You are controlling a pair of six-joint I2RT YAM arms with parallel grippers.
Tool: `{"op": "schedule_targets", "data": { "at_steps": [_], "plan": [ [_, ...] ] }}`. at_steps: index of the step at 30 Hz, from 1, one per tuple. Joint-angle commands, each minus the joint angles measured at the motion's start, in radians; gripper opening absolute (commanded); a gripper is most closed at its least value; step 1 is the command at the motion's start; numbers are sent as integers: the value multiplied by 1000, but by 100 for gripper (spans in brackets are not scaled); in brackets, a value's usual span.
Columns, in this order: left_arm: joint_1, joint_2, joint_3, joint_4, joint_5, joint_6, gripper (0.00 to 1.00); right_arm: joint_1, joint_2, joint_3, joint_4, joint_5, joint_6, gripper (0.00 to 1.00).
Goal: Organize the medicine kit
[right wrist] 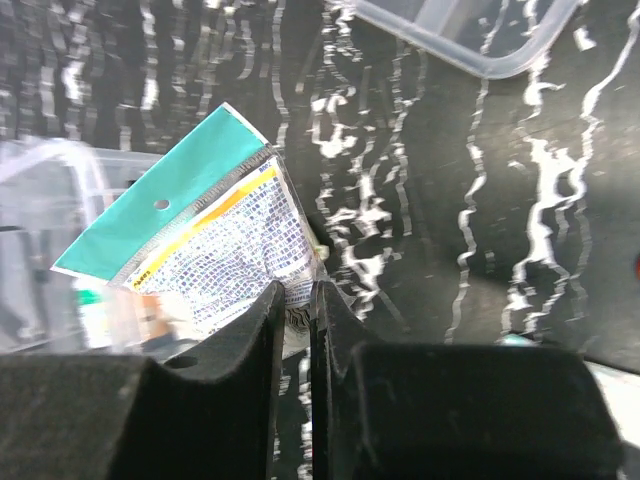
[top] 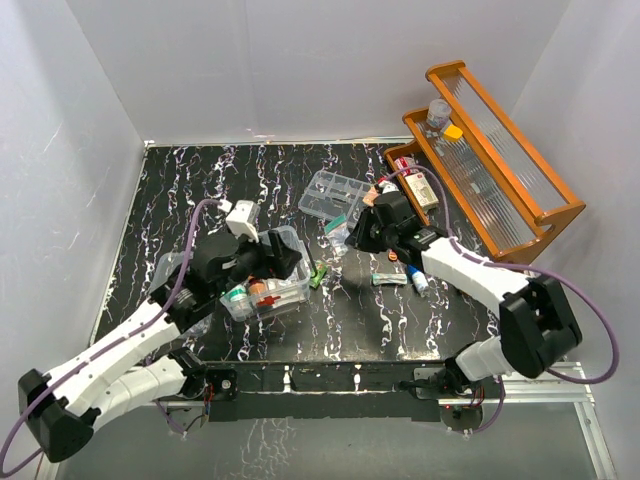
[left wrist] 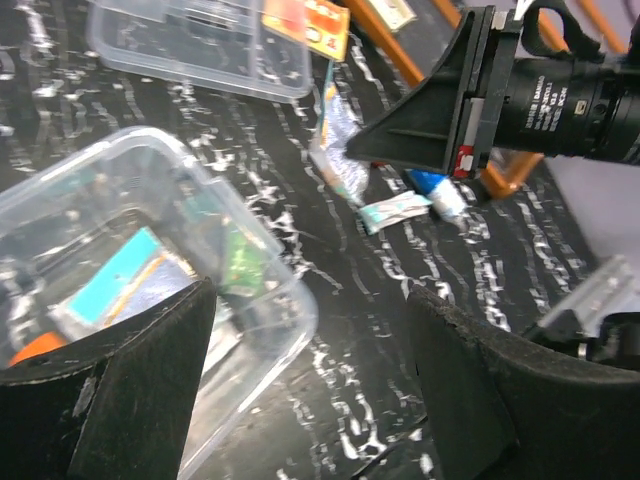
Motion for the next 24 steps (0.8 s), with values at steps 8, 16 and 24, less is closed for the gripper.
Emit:
{"op": "schedule_targets", "data": {
  "at_steps": [8, 16, 24],
  "plan": [
    [-6, 166, -26, 338, 197, -200, 73, 79, -214, -97, 189, -29, 426, 8],
    [-11, 229, -8, 378, 114, -248, 59, 122, -233, -98, 158, 15, 460, 8],
    [-10, 287, -3, 365, 97, -320, 45, 140, -205, -81, 155, 15, 448, 8]
  ]
}}
